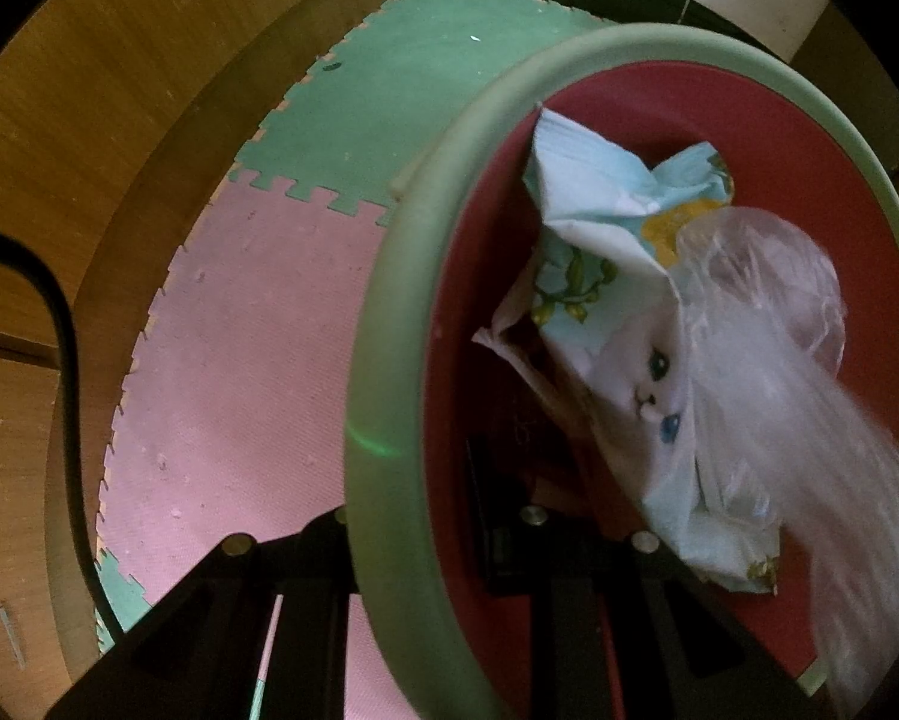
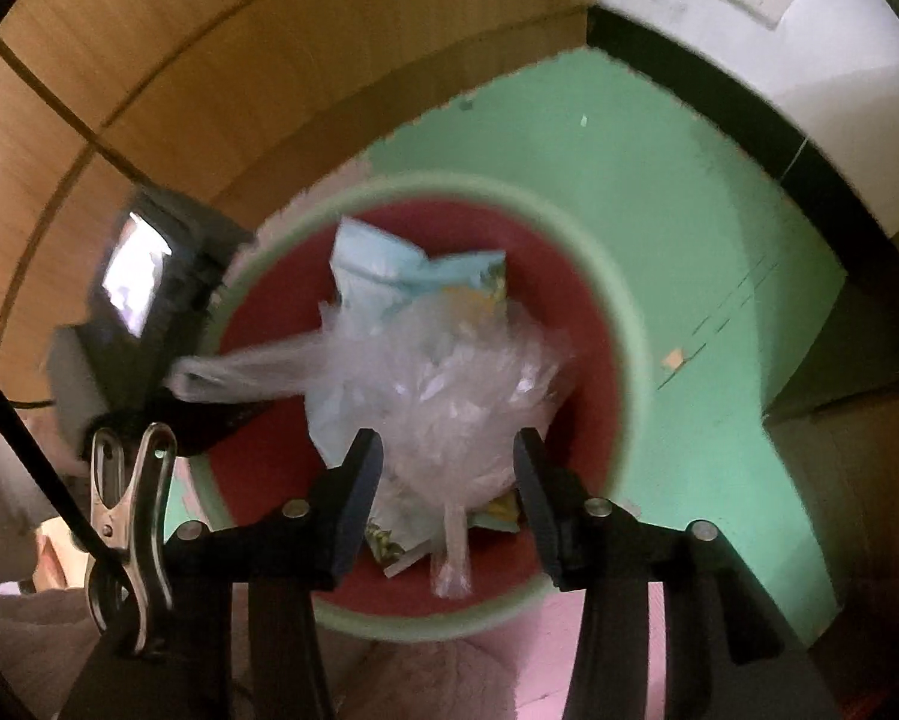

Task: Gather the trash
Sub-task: 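Move the right gripper back to the pink tape roll on the nightstand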

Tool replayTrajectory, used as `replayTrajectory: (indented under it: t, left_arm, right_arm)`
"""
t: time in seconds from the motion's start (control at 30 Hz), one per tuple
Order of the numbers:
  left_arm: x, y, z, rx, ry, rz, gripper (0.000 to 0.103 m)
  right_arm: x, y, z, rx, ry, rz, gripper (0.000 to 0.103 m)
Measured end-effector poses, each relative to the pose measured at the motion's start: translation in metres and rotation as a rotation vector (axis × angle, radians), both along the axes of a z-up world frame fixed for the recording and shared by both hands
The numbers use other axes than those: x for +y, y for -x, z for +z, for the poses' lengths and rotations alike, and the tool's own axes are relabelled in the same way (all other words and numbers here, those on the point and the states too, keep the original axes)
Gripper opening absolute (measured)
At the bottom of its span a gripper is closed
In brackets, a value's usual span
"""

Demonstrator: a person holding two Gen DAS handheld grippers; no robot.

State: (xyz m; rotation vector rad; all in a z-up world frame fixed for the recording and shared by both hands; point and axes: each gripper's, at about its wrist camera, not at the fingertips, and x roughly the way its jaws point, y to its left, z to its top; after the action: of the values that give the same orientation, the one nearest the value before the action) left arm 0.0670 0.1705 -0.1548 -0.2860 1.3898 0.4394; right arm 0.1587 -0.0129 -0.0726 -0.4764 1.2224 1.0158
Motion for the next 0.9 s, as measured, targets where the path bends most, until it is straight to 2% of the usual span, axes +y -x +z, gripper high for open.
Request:
replayTrajectory:
  t: [0.3,0.67,0.9]
  left_arm:
    - [0.0,0.0,-0.002,0.002,0.001,-0.004,0.018]
    - [-0.002,-0.001,-0.003,0.006,0.003,-0.006,0.018]
    - [-0.001,-0.002,-0.003,0.013,0.008,-0.004,0.018]
  right_arm:
    - [-0.041,-0.059,0.089,-0.125,-0.071,-0.14,0.047]
    - [-0.101,-0.108,0.18,-0.307,-0.109,-0.31,0.047]
    - [-0.159,-0.155,0.244,-0.45,-0.108,-0.493,0.047]
